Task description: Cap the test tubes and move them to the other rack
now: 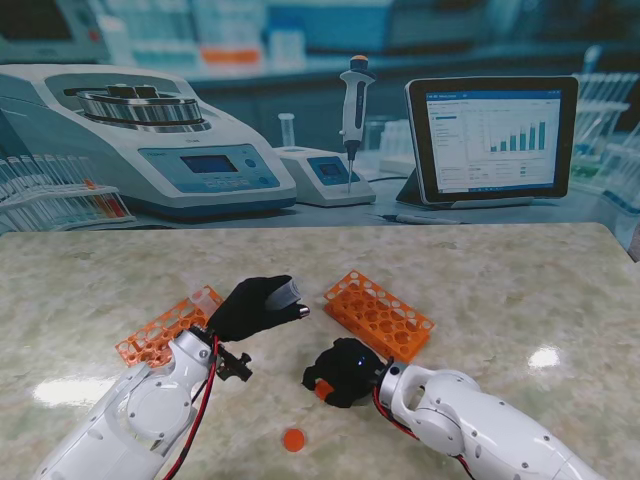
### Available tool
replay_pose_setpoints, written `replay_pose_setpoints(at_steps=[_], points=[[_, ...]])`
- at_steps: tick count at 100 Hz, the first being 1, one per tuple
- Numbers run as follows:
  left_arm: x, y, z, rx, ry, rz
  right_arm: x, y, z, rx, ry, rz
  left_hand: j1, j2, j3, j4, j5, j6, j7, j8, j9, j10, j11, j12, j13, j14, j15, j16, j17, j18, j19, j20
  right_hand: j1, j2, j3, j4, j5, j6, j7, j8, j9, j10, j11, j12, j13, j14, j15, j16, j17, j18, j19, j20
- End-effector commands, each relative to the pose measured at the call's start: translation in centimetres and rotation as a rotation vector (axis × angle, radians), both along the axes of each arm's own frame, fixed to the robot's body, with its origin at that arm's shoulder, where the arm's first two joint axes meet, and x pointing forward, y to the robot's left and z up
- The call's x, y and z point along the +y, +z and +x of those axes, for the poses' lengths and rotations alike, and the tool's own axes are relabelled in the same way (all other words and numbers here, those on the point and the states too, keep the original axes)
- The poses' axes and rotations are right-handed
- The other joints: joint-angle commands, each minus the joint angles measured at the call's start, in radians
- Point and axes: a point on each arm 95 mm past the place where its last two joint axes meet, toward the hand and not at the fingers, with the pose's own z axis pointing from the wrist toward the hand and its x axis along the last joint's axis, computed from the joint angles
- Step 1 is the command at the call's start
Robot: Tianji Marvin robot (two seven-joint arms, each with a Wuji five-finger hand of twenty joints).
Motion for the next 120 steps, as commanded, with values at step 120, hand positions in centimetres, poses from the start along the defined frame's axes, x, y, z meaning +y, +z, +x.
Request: replay_pose_setpoints(at_steps=[120], points=[[-0.1, 0.0, -0.1, 0.003, 0.001, -0.001, 0.2, -3.0, -0.7, 0.089, 0.001, 0.000, 0.030, 0.045, -0.005, 0.021, 0.029, 0.021, 0.078, 0.059, 0.026, -0.049, 0.008, 0.019, 0.049, -0.045, -0.003, -0.005, 0.049, -0.063, 0.137, -0.017, 0.271, -0.020, 0.206, -0.077, 0.125, -0.067, 0.219, -0.063, 0.180, -0.053, -0.067, 0.088, 0.147, 0.007, 0.117, 0.115, 0.158, -0.015, 0.003, -0.022]])
